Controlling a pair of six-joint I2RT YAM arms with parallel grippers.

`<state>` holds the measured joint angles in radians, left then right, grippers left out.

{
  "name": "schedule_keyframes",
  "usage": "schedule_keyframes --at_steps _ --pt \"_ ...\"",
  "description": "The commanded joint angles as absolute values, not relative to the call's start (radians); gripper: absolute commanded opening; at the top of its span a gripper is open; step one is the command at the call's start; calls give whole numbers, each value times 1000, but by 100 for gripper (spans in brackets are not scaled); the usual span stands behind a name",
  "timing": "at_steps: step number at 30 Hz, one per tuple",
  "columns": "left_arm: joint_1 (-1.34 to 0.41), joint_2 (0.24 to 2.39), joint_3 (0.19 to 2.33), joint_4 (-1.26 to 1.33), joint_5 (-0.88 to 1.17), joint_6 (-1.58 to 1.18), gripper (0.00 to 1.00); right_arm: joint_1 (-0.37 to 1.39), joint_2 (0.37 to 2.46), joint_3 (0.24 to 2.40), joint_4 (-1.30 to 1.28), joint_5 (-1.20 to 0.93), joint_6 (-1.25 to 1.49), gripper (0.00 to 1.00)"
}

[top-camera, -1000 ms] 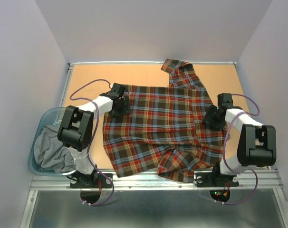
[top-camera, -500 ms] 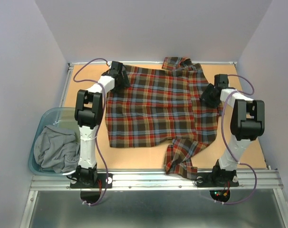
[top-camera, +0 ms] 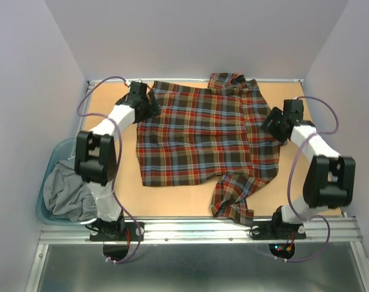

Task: Fold and stack the long sleeve shirts
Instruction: Flatten the shirt out

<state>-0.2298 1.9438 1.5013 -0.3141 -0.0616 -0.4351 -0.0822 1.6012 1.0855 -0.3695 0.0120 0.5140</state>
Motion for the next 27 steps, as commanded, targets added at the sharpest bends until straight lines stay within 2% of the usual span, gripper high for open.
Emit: schedule_keyframes --at_steps 1,5,8,21,27 --pt "-267 1692 1286 -311 -52 -456 87 -83 1444 942 -413 8 494 72" --pt "-331 1585 1041 -333 -5 -480 81 -83 1295 801 -443 -32 506 67" --pt "-393 1559 953 -334 27 -486 75 -83 1252 752 -445 -60 520 63" --pt "-448 1637 835 -465 41 -420 63 -83 1276 687 -445 -3 557 61" --pt "-448 1614 865 -581 -32 -417 63 -83 1279 687 -446 55 571 62"
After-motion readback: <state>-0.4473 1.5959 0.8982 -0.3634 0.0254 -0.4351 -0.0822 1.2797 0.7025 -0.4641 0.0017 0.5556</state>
